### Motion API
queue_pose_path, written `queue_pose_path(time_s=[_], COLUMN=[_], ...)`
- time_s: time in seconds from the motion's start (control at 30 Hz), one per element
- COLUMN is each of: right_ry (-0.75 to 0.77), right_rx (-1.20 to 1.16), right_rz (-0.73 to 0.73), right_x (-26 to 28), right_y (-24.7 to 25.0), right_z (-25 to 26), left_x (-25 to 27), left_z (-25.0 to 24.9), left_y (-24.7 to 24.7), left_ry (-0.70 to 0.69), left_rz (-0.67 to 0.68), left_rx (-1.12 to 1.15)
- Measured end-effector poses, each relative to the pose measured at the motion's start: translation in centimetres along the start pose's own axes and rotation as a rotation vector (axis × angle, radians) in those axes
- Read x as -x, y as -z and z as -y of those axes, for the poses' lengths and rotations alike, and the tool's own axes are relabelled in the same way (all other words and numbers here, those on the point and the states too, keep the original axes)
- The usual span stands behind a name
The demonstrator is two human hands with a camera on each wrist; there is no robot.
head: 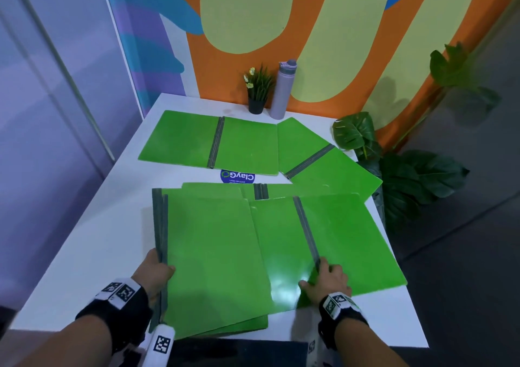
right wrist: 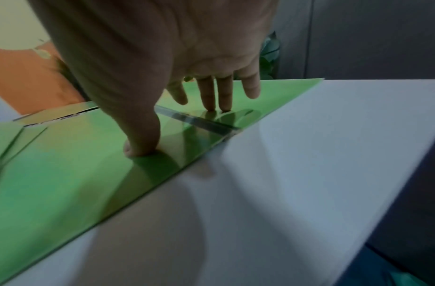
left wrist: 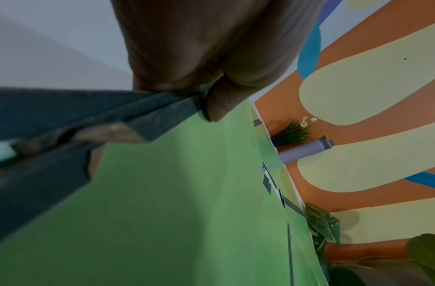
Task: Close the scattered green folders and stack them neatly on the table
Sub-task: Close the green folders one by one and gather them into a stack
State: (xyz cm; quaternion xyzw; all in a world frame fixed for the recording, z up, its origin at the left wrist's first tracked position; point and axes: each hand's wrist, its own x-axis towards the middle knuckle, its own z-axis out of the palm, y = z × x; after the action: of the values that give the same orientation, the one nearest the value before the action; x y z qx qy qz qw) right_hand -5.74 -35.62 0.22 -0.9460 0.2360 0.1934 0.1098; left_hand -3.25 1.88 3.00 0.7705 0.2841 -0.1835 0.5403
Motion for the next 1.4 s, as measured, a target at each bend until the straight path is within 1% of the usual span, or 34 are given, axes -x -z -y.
queue_pose_path(time_s=[0.07,0.13,0.27,0.3,0.33,0.4,0.5,0.6,0.67,0.7,0.73,0.8,0.87,0.93,0.97,1.0,1.07,1.13,1.17,1.2,1.23,1.27,1.33,1.37,1.4], right_ry=[-0.047,-0.079,-0.151,-0.145,-0.129,-0.071,0.023,0.174,0.29,0.363,0.44,0.585,0.722,0.865,0.923,0.967,1.018,1.02,1.009,0.98,0.923,0.828,0.54,0.375,0.233], right_rx=[0.014,-0.01,-0.193,-0.237,-0.269,-0.304,-0.358,-0.469,-0.437,-0.41,-0.374,-0.297,-0.199,-0.115,-0.106,-0.114,-0.096,0.006,0.025,-0.003,-0.07,-0.151,-0.299,-0.363,-0.427], right_rz=[-0.002,-0.003,0.062,0.064,0.03,-0.114,-0.345,-0.446,-0.482,-0.489,-0.482,-0.424,-0.328,-0.203,-0.114,-0.015,0.131,0.204,0.204,0.17,0.113,0.054,-0.039,-0.049,-0.029], right_x=[0.3,0.5,0.0,0.0,0.1,0.2,0.2,1.3,3.0,3.9,4.8,6.2,7.3,8.6,9.2,9.7,9.8,9.0,8.6,7.9,7.2,6.0,3.4,2.3,1.3], right_y=[-0.6,-1.0,-0.7,-0.2,0.6,2.8,7.2,12.1,14.4,14.9,15.1,13.9,11.6,9.0,7.7,6.6,4.8,4.0,4.0,4.0,4.2,4.3,5.0,5.5,6.1], right_z=[0.5,0.9,1.3,1.4,1.7,2.3,3.8,5.9,7.5,8.5,9.4,10.8,11.6,11.9,11.9,11.8,11.4,11.0,10.7,10.4,10.1,9.6,8.2,7.4,6.5], left_x=[-0.1,0.0,0.5,0.6,0.7,1.2,2.4,3.3,3.2,3.0,2.6,1.8,1.0,0.1,-1.5,-3.0,-2.8,-1.1,0.2,1.1,1.4,1.7,2.2,2.4,2.9], left_z=[0.2,0.1,-0.8,-1.1,-1.4,-2.4,-4.3,-5.9,-6.5,-6.6,-6.6,-6.3,-6.0,-5.5,-4.4,-3.3,-3.1,-3.9,-4.7,-5.2,-5.4,-5.6,-5.9,-6.1,-6.3], left_y=[-0.4,-0.6,-0.6,-0.5,-0.4,-0.1,0.1,-0.2,-0.6,-1.0,-1.3,-1.5,-1.5,-1.7,-2.0,-2.5,-3.0,-3.4,-3.5,-3.7,-3.8,-3.8,-3.5,-3.3,-3.1], left_ry=[0.031,0.025,-0.01,-0.025,-0.044,-0.084,-0.151,-0.182,-0.181,-0.153,-0.107,-0.028,0.053,0.072,0.071,0.068,0.069,0.035,0.023,0.017,0.003,-0.016,-0.07,-0.095,-0.121], left_rz=[0.009,0.024,0.04,0.038,0.036,0.044,0.088,0.108,0.14,0.147,0.146,0.126,0.13,0.159,0.136,0.077,-0.045,-0.146,-0.172,-0.165,-0.122,-0.048,0.096,0.146,0.195], left_rx=[0.024,0.042,0.071,0.082,0.103,0.164,0.311,0.402,0.456,0.483,0.503,0.515,0.519,0.533,0.522,0.486,0.353,0.307,0.289,0.291,0.318,0.356,0.393,0.392,0.385])
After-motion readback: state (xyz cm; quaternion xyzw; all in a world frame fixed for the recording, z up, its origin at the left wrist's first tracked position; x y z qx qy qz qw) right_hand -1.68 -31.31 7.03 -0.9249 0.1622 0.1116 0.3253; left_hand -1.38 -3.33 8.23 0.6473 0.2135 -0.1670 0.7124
